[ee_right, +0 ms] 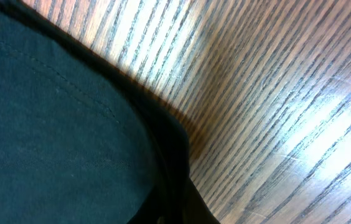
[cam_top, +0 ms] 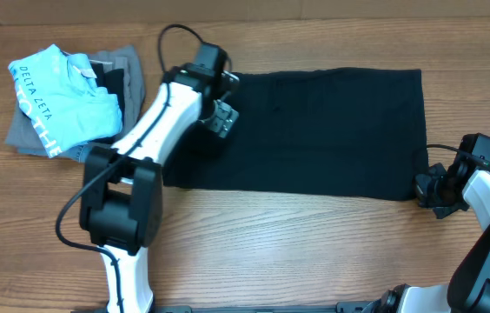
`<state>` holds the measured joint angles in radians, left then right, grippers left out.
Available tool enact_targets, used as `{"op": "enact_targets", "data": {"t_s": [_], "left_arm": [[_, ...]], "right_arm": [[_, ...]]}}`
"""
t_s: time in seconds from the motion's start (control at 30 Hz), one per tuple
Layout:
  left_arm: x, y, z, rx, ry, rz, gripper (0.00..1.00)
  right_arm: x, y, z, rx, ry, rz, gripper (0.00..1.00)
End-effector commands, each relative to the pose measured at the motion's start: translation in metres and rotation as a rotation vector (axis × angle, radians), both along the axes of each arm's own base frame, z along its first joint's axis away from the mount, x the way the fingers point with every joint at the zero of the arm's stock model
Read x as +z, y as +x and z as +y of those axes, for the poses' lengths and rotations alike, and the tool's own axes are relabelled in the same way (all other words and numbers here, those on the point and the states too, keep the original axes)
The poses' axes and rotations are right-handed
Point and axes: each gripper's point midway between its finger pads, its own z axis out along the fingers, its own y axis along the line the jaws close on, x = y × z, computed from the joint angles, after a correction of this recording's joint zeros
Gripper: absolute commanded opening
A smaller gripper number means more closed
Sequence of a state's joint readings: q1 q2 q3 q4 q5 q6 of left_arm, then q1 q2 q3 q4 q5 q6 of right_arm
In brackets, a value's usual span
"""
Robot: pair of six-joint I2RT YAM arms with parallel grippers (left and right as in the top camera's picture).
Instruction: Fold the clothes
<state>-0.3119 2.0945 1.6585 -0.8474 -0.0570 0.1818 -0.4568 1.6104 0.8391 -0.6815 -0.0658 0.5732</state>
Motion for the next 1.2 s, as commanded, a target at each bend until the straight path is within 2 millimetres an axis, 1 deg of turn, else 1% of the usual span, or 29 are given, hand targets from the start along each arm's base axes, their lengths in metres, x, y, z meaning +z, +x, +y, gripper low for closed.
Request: {"op": "enact_targets", "data": {"t_s": [0.0,0.17,0.23,0.3,0.33,0.4,0.53,0.57,0.63,0.67,0.7,0.73,0.77,0.83,0.87,0.97,1.1,1.17], "left_arm": [[0.011,0.010,0.005,0.058,-0.203,0.016,0.86],[-0.011,0.005,0.002,0.059,-0.337,0.109,0.82],[-0.018,0.002,-0.004,0.035,-0.382,0.142,0.77],[-0.017,-0.001,-0.011,0.008,-0.422,0.156,0.72],[-0.016,-0.001,-0.014,-0.007,-0.435,0.155,0.67],[-0.013,0.000,-0.015,-0.011,-0.438,0.147,0.61],[-0.014,-0.001,-0.014,-0.008,-0.431,0.152,0.61],[-0.016,-0.001,-0.012,-0.005,-0.421,0.154,0.63],[-0.019,-0.002,-0.008,0.003,-0.396,0.154,0.64],[-0.020,-0.002,-0.007,0.004,-0.392,0.155,0.61],[-0.020,-0.002,-0.007,0.001,-0.393,0.155,0.53],[-0.020,-0.003,-0.008,0.000,-0.395,0.156,0.35],[-0.019,-0.002,-0.008,0.000,-0.396,0.154,0.25],[-0.015,0.000,-0.008,-0.002,-0.397,0.146,0.04],[-0.012,0.001,-0.008,-0.002,-0.398,0.141,0.04],[0.007,0.009,-0.006,-0.002,-0.403,0.108,0.04],[0.034,0.026,-0.007,-0.012,-0.403,0.038,0.04],[0.044,0.033,-0.008,-0.018,-0.406,0.011,0.04]], "right_arm": [[0.006,0.006,-0.008,-0.016,-0.027,-0.013,0.06],[0.006,0.006,-0.008,-0.016,-0.027,-0.013,0.06],[0.006,0.006,-0.008,-0.016,-0.027,-0.013,0.06],[0.006,0.006,-0.009,-0.016,-0.028,-0.013,0.06],[0.006,0.006,-0.009,-0.016,-0.028,-0.014,0.06],[0.006,0.006,-0.009,-0.016,-0.028,-0.014,0.06],[0.006,0.006,-0.009,-0.016,-0.028,-0.014,0.06],[0.006,0.006,-0.009,-0.016,-0.028,-0.014,0.06],[0.006,0.006,-0.009,-0.016,-0.028,-0.014,0.06],[0.006,0.006,-0.009,-0.016,-0.028,-0.014,0.06],[0.006,0.006,-0.009,-0.016,-0.028,-0.014,0.06],[0.006,0.006,-0.009,-0.016,-0.028,-0.014,0.06],[0.006,0.006,-0.009,-0.016,-0.028,-0.014,0.06],[0.006,0.006,-0.009,-0.016,-0.028,-0.014,0.06],[0.006,0.006,-0.009,-0.016,-0.028,-0.014,0.06],[0.006,0.006,-0.009,-0.016,-0.028,-0.014,0.06],[0.006,0.006,-0.009,-0.015,-0.028,-0.014,0.06],[0.006,0.006,-0.009,-0.016,-0.028,-0.014,0.06]]}}
